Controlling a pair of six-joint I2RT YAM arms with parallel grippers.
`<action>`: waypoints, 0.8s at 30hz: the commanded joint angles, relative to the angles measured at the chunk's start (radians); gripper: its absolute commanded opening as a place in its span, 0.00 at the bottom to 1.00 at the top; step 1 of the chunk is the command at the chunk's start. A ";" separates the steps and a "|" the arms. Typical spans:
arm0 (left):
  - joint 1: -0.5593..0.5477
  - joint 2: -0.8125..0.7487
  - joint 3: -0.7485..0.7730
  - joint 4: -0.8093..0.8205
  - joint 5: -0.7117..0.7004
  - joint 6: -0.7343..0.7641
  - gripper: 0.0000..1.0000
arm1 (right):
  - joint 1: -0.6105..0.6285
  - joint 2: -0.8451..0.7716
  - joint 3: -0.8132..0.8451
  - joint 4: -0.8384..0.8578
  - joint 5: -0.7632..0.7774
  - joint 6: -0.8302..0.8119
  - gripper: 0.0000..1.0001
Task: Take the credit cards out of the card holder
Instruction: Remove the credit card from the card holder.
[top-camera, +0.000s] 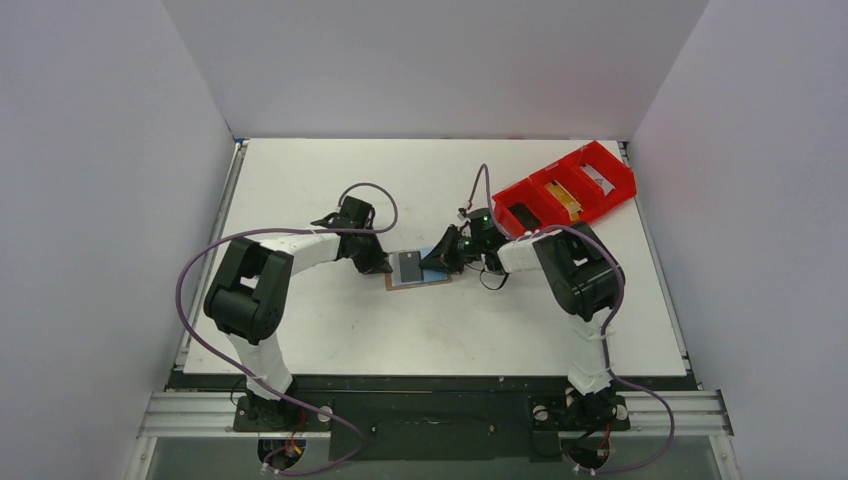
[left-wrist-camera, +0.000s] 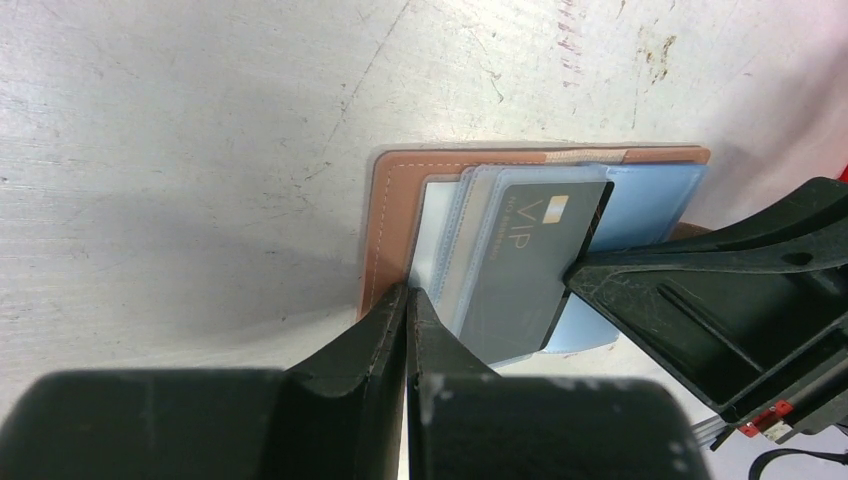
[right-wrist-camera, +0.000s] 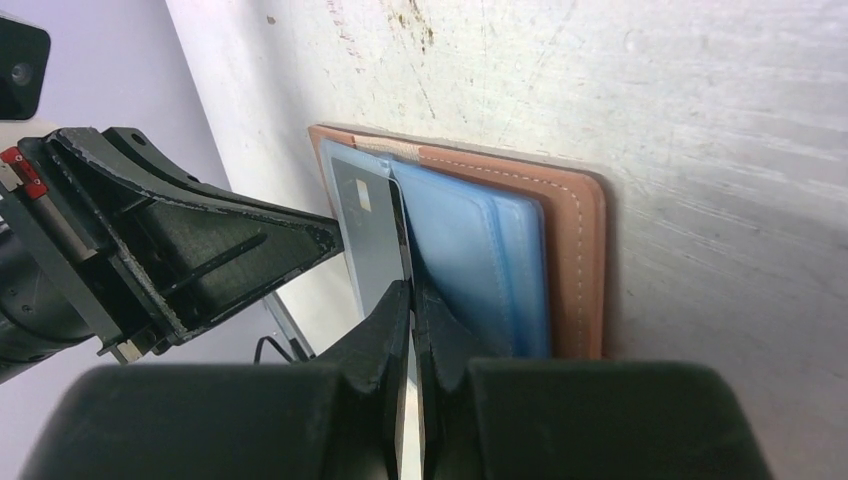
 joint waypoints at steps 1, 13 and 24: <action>0.008 0.053 -0.036 -0.071 -0.089 0.025 0.00 | -0.021 -0.049 0.012 -0.108 0.103 -0.106 0.00; 0.008 0.051 -0.035 -0.075 -0.091 0.027 0.00 | -0.035 -0.074 0.036 -0.234 0.173 -0.190 0.00; 0.008 0.046 -0.031 -0.075 -0.090 0.031 0.00 | -0.042 -0.119 0.048 -0.309 0.208 -0.240 0.00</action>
